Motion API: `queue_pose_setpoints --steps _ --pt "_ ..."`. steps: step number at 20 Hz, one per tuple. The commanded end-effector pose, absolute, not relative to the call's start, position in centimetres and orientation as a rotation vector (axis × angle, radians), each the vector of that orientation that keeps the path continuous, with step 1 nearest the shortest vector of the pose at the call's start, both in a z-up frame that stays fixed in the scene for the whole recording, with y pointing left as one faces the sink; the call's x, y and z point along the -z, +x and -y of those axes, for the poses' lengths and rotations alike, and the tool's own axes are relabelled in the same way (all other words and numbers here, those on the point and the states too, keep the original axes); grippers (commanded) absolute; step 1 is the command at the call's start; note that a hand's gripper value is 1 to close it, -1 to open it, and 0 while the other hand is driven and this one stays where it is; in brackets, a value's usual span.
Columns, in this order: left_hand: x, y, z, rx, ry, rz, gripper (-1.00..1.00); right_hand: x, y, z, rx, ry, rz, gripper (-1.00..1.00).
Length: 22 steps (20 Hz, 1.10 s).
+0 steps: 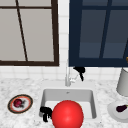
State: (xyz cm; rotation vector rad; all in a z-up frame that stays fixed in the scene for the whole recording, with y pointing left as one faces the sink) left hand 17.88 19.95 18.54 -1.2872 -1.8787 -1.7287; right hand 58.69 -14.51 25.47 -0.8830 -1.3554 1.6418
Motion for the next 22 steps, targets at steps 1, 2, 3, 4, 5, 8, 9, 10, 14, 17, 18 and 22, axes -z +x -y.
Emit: queue_pose_setpoints --steps 1,2,3,4,5,8,9,10,14,17,18,22 --pt "-18.5 17.9 -20.0 1.729 -1.287 1.879 0.00 -24.4 59.5 14.0 -1.682 -0.769 1.293 -1.00" --pt "-18.5 17.9 -20.0 1.729 -1.287 1.879 0.00 -24.5 59.4 13.7 -1.683 -0.753 1.276 -1.00" --pt "-18.5 17.9 -20.0 1.729 -1.287 1.879 0.00 -24.6 59.3 13.6 -1.687 -0.737 1.260 -1.00" --pt "-18.5 17.9 -20.0 1.729 -1.287 1.879 0.00 -24.9 59.4 13.5 -1.691 -0.728 1.237 -1.00" --pt "-18.5 17.9 -20.0 1.729 -1.287 1.879 0.00 -24.8 59.4 13.5 -1.704 -0.714 1.211 -1.00" --pt "-18.5 17.9 -20.0 1.729 -1.287 1.879 0.00 -24.6 60.1 13.8 -1.727 -0.640 1.160 -1.00" --pt "-18.5 17.9 -20.0 1.729 -1.287 1.879 0.00 -24.3 60.4 13.8 -1.731 -0.613 1.143 -1.00" --pt "-18.5 17.9 -20.0 1.729 -1.287 1.879 0.00 -24.0 60.8 13.7 -1.731 -0.585 1.127 -1.00" --pt "-18.5 17.9 -20.0 1.729 -1.287 1.879 0.00 -22.9 62.2 13.5 -1.736 -0.495 1.072 -1.00" --pt "-18.5 17.9 -20.0 1.729 -1.287 1.879 0.00 -22.1 63.2 12.9 -1.735 -0.451 1.020 -1.00" --pt "-18.5 17.9 -20.0 1.729 -1.287 1.879 0.00 -21.8 63.6 12.4 -1.735 -0.439 0.996 -1.00" --pt "-18.5 17.9 -20.0 1.729 -1.287 1.879 0.00 -20.9 64.9 11.7 -1.741 -0.423 0.949 1.00"
